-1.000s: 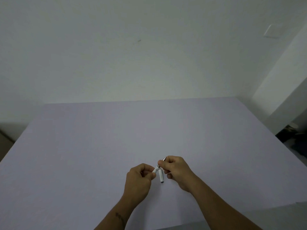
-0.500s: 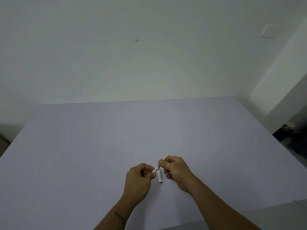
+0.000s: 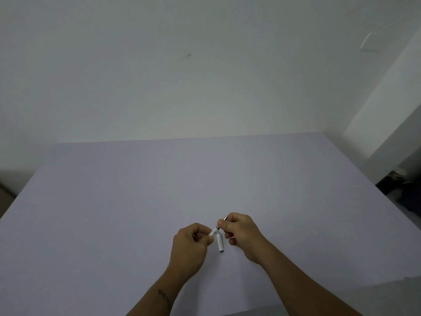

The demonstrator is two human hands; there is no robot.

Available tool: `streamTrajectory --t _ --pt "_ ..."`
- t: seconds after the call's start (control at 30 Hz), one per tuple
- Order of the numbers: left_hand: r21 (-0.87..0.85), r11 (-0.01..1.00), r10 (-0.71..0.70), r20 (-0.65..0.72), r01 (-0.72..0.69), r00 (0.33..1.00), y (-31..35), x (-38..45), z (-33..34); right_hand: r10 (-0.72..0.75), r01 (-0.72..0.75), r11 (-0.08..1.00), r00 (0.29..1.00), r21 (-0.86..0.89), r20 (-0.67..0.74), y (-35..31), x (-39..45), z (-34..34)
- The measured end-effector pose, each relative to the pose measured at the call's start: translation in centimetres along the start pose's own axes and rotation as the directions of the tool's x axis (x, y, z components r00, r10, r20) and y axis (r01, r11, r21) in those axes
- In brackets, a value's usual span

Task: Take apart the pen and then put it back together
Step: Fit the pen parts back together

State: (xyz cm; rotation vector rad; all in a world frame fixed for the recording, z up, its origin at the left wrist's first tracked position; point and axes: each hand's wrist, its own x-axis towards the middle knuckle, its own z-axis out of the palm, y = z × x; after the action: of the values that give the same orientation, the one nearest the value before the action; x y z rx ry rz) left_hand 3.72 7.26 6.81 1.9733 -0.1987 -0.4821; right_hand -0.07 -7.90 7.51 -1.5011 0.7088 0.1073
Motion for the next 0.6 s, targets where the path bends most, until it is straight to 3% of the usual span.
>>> streamTrajectory --t 0.2,0.47,0.6 --pt "0.006 1.000 0.014 -0.010 -0.014 1.000 0.30 0.38 -0.30 -0.029 0.029 1.000 0.999 0.011 0.046 -0.66 -0.46 0.20" --pt "0.001 1.000 0.026 -0.012 -0.026 1.000 0.35 0.50 -0.30 -0.039 0.038 0.997 0.999 -0.074 -0.009 -0.95 0.08 0.88" --pt "-0.002 1.000 0.023 -0.023 -0.023 0.999 0.30 0.45 -0.36 -0.007 0.007 1.000 0.999 0.003 0.036 -0.95 -0.14 0.86"
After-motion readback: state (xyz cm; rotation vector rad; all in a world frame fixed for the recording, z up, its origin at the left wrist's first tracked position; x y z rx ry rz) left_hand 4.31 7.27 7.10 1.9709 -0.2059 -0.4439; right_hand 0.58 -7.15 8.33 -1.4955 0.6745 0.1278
